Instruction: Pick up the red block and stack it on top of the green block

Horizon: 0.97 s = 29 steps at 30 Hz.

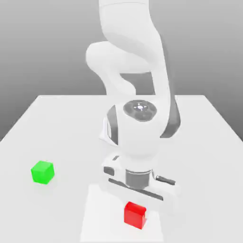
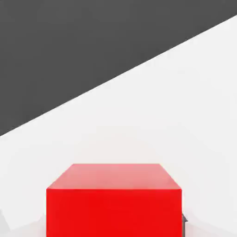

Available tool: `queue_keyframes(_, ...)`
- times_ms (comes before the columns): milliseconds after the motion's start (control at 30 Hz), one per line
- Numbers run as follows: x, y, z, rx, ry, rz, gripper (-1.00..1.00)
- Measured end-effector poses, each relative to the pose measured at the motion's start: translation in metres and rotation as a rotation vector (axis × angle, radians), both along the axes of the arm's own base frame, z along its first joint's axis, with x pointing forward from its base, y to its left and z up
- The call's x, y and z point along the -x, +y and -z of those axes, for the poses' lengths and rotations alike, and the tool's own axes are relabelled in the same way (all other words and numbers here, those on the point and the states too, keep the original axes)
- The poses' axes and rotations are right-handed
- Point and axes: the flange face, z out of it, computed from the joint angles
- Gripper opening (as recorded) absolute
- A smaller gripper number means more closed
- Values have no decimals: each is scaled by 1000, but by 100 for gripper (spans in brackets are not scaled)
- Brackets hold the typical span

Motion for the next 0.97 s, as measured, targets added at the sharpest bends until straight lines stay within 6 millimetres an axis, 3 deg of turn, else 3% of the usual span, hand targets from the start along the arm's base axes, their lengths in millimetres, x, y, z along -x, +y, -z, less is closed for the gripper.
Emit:
queue_keyframes(167,0,0,-50,0,0,0,-100)
queue_keyframes(200,1,-9,-58,4,2,8,-100)
queue_keyframes(233,5,-32,-62,11,4,31,-100)
queue_keyframes(300,19,-97,-69,23,10,119,-100)
queue_keyframes(433,71,-201,-81,31,19,261,-100)
queue_keyframes(600,149,-274,-95,12,11,361,-100)
queue_keyframes(667,170,-289,-90,3,5,391,-100)
queue_keyframes(833,176,-294,-47,0,2,401,-100)
queue_keyframes(867,177,-293,-38,0,2,400,100)
queue_keyframes(967,177,-293,-38,0,2,400,100)
